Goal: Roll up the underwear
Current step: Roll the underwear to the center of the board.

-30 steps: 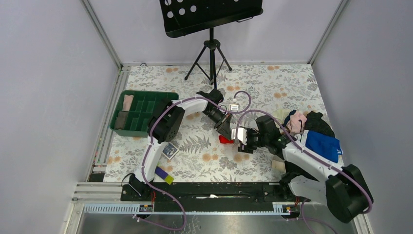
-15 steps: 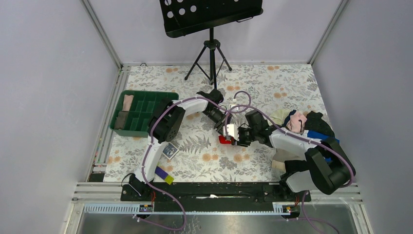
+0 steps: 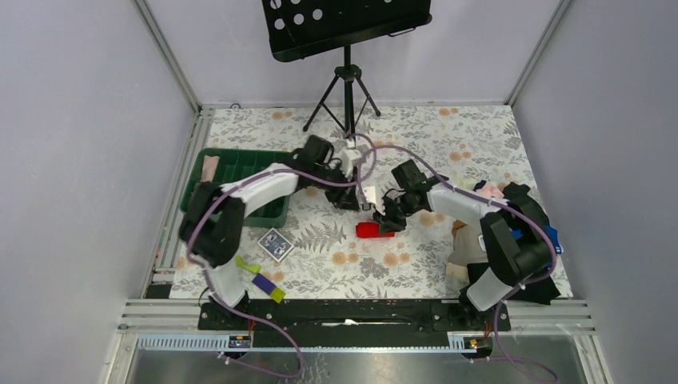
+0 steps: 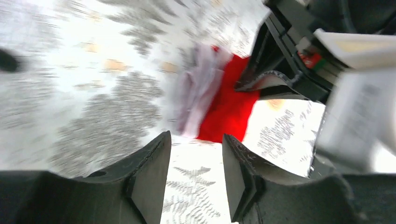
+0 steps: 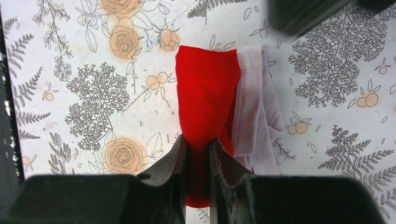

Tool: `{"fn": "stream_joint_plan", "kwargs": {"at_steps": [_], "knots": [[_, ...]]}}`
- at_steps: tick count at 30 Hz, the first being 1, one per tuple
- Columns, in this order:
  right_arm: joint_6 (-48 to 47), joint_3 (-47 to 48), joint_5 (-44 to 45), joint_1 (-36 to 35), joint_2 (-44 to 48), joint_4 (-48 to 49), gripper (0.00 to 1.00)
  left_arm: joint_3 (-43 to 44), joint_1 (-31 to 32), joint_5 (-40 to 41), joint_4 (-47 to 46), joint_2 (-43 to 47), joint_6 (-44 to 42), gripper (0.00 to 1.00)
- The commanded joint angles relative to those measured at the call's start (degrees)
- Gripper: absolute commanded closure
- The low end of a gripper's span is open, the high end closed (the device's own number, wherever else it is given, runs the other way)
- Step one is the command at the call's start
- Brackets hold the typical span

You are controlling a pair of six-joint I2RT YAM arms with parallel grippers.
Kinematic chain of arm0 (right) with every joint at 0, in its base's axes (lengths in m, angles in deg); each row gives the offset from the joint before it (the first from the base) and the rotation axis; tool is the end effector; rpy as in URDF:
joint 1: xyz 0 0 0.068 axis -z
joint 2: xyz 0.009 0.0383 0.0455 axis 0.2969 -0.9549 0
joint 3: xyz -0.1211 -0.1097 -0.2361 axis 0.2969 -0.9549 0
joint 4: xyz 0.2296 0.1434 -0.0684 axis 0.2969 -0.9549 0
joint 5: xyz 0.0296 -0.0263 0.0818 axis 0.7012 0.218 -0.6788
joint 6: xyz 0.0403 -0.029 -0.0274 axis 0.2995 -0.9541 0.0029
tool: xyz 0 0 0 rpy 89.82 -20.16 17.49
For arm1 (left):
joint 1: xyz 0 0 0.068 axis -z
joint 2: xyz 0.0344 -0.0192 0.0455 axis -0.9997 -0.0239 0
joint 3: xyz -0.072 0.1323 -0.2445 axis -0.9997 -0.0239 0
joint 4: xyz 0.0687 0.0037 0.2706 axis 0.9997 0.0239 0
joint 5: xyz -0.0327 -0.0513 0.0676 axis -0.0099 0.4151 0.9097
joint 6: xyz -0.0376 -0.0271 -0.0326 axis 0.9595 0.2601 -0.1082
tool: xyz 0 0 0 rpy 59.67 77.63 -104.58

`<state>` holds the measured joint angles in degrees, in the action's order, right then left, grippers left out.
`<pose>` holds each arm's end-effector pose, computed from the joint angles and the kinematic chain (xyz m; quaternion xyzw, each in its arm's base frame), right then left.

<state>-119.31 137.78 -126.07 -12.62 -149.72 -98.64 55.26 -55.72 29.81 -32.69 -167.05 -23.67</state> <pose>0.2644 0.1790 0.1764 -0.6848 0.6255 0.2448 0.2828 0.3264 -0.2447 0.2002 0.4345 0.7739 -0.4126 0.2051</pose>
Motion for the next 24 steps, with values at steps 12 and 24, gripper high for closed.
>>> {"fn": "stream_joint_plan", "kwargs": {"at_steps": [12, 24], "knots": [[11.15, 27.15, -6.05, 8.67, -28.48, -22.68, 0.96, -25.67, 2.16, 24.53, -21.81, 30.31, -6.36, 0.50], [15.17, 30.93, -0.50, 11.12, -36.89, -24.13, 0.93, -26.36, 12.08, 13.62, -31.73, 19.70, -43.10, 0.38]]}}
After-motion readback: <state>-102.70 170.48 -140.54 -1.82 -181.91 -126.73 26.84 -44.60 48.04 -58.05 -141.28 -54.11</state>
